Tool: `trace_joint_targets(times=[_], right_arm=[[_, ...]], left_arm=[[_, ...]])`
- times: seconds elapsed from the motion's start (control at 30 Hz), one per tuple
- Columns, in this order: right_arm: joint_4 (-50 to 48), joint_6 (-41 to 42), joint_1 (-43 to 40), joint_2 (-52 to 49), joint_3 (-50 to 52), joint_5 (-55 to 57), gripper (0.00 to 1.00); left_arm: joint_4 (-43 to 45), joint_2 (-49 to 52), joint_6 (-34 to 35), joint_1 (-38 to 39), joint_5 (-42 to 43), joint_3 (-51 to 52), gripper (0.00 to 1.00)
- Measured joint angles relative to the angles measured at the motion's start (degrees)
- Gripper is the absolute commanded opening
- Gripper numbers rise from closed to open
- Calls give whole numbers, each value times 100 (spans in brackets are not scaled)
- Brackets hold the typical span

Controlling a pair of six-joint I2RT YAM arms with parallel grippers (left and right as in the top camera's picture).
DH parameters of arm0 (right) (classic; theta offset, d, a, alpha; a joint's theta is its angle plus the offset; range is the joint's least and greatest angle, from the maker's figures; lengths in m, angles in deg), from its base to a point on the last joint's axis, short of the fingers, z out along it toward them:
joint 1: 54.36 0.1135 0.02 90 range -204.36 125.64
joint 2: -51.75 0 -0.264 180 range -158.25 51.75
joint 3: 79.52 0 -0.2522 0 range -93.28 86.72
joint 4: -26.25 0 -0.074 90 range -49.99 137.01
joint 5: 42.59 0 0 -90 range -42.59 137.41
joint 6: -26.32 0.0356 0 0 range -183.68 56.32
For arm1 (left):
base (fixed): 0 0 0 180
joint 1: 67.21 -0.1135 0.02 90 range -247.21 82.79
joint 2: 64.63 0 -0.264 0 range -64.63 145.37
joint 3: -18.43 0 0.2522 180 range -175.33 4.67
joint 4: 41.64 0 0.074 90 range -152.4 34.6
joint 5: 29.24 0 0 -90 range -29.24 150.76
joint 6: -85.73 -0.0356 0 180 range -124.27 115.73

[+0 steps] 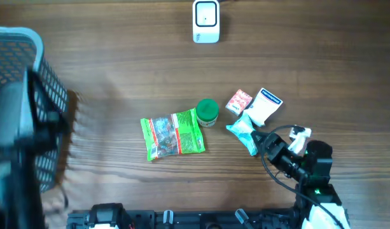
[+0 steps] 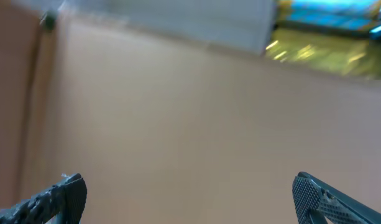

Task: Scan the item barcode
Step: 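Reach the right gripper to the mint-green wipes pack and grasp it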

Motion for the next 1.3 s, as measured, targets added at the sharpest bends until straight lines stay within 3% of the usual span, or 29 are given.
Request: trace_joint_targets(times=[0.1, 0.23, 0.37, 0.47, 0.6, 0.8, 1.0, 1.07, 1.13, 1.17, 1.3], right_arm=[[503, -177, 0, -278, -304, -518, 99], [2286, -702, 68, -343, -1320, -673, 99], [4581, -1257, 551, -356, -2992, 118, 99], [5436, -1408, 933, -352, -4006, 688, 99], [6028, -1558, 1266, -348, -4892, 1001, 100], [6712, -1910, 1351, -463, -4957, 1574, 100], [6714, -2059, 1351, -831, -4957, 2011, 100], [6673, -2059, 1351, -1019, -4957, 2048, 85], [6616, -2098, 1351, -1128, -4957, 1998, 20], [6596, -2192, 1351, -1196, -4957, 1928, 4], [6581, -2315, 1351, -1600, -4957, 1744, 4]], left_arm=[[-22, -662, 37, -4, 457, -7, 100], [-57, -1434, 42, -4, 686, -4, 100], [-57, -1950, 59, 85, 791, -9, 100], [-76, -1987, 61, 282, 796, -4, 100], [-98, -1987, 61, 356, 798, 4, 100], [-103, -2214, 61, 356, 798, 11, 100], [-101, -2594, 61, 407, 813, 9, 100], [-85, -2647, 61, 461, 813, 31, 100], [-37, -2789, 61, 511, 815, 103, 100], [20, -2900, 61, 542, 815, 157, 100], [109, -3174, 61, 601, 815, 192, 100]])
